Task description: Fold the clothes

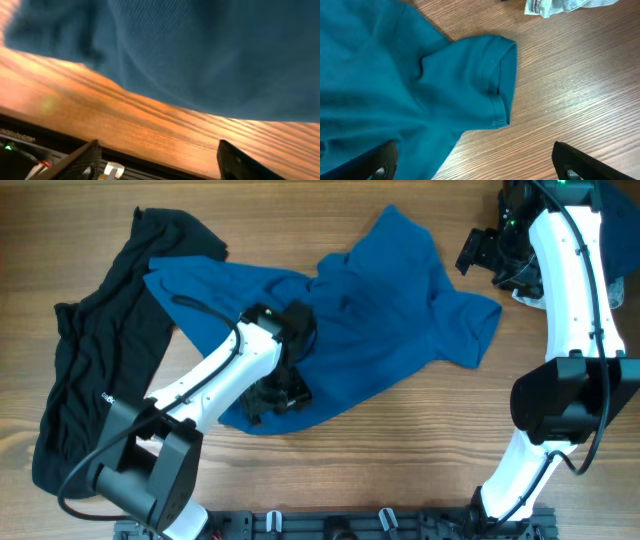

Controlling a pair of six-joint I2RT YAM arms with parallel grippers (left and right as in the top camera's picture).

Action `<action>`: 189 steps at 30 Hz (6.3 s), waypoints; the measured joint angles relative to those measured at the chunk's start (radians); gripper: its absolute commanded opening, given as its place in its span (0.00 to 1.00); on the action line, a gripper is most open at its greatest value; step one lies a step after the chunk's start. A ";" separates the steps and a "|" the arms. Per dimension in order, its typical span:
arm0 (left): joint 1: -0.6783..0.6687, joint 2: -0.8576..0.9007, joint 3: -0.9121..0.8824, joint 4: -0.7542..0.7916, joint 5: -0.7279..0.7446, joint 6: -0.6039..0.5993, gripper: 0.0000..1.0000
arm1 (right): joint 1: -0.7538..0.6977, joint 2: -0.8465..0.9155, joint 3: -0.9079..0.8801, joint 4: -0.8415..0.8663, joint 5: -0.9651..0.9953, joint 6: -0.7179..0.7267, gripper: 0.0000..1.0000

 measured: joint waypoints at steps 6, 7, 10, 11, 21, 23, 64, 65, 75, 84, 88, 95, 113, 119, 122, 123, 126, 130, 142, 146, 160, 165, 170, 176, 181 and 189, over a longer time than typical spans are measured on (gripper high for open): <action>0.000 0.000 -0.138 0.195 0.033 -0.044 0.68 | 0.000 0.000 0.000 -0.022 -0.062 -0.007 1.00; 0.000 0.000 -0.164 0.238 0.033 -0.052 0.62 | 0.000 0.000 0.000 -0.037 -0.072 -0.011 1.00; 0.006 0.000 -0.204 0.281 0.033 -0.068 0.36 | 0.000 0.000 0.000 -0.048 -0.088 -0.018 0.99; 0.013 0.000 -0.204 0.290 0.033 -0.071 0.25 | 0.000 0.000 0.000 -0.048 -0.091 -0.022 0.99; 0.026 0.008 -0.261 0.260 0.042 -0.095 0.04 | 0.001 0.001 -0.157 0.010 -0.105 -0.006 1.00; 0.026 0.008 -0.265 0.261 0.042 -0.103 0.04 | 0.001 0.002 -0.227 0.056 -0.105 -0.005 1.00; 0.379 0.011 -0.267 0.156 0.041 0.045 0.04 | -0.092 -0.089 -0.771 0.369 -0.170 0.277 0.04; 0.370 0.011 -0.266 0.156 0.042 0.045 0.04 | -0.109 -0.122 -0.771 0.322 -0.132 0.314 0.05; 0.163 0.011 -0.185 0.134 0.084 0.049 0.04 | -0.309 -0.365 -0.771 0.083 0.119 0.672 0.10; 0.043 -0.196 -0.180 0.080 0.039 -0.082 0.70 | -0.355 -0.438 -0.772 0.196 0.086 0.363 1.00; 0.078 -0.208 -0.179 0.256 0.009 -0.048 0.86 | -0.355 -0.438 -0.772 0.349 -0.112 0.125 0.97; 0.264 -0.208 -0.177 0.433 -0.001 -0.013 0.90 | -0.241 -0.421 -0.678 0.533 -0.489 -0.126 0.98; 0.401 -0.106 -0.177 0.612 -0.001 0.041 0.98 | -0.010 0.204 -0.166 0.667 -0.258 -0.109 0.93; 0.401 -0.106 -0.177 0.611 -0.001 0.044 0.98 | -0.010 0.288 -0.166 0.674 -0.266 -0.058 0.71; 0.401 -0.106 -0.177 0.612 -0.001 0.044 0.98 | -0.010 0.309 -0.166 0.676 -0.253 -0.040 0.25; 0.401 -0.106 -0.177 0.612 -0.001 0.044 0.91 | -0.010 0.318 -0.164 0.676 -0.232 -0.024 0.13; 0.401 -0.106 -0.177 0.613 0.000 0.049 0.71 | -0.010 0.325 -0.161 0.675 -0.164 0.039 0.04; 0.395 -0.098 -0.177 0.629 0.000 0.051 0.66 | -0.018 0.325 -0.134 0.620 -0.035 0.153 0.04; 0.325 0.045 -0.177 0.924 0.015 0.086 0.69 | -0.091 0.327 0.165 0.319 0.245 0.275 0.70; 0.327 0.089 -0.174 0.979 0.019 0.090 0.68 | -0.092 0.318 0.319 0.225 0.210 0.190 1.00; 0.465 0.135 -0.165 1.052 -0.057 0.108 0.04 | -0.035 0.178 0.330 -0.033 -0.315 -0.075 0.75; 0.571 0.162 -0.165 1.126 -0.072 0.115 0.04 | 0.003 0.178 0.330 -0.045 -0.323 -0.079 0.74; 0.628 0.171 -0.103 1.085 -0.105 0.147 0.10 | 0.010 0.178 0.330 -0.060 -0.323 -0.082 0.75; 0.780 0.174 0.060 0.883 -0.167 0.189 0.08 | 0.010 0.178 0.330 -0.063 -0.324 -0.082 0.75; 0.828 0.248 0.060 0.909 -0.111 0.235 0.09 | 0.010 0.178 0.330 -0.063 -0.326 -0.082 0.75; 0.843 0.306 0.068 1.002 -0.088 0.266 0.07 | 0.012 0.178 0.330 -0.078 -0.327 -0.082 0.75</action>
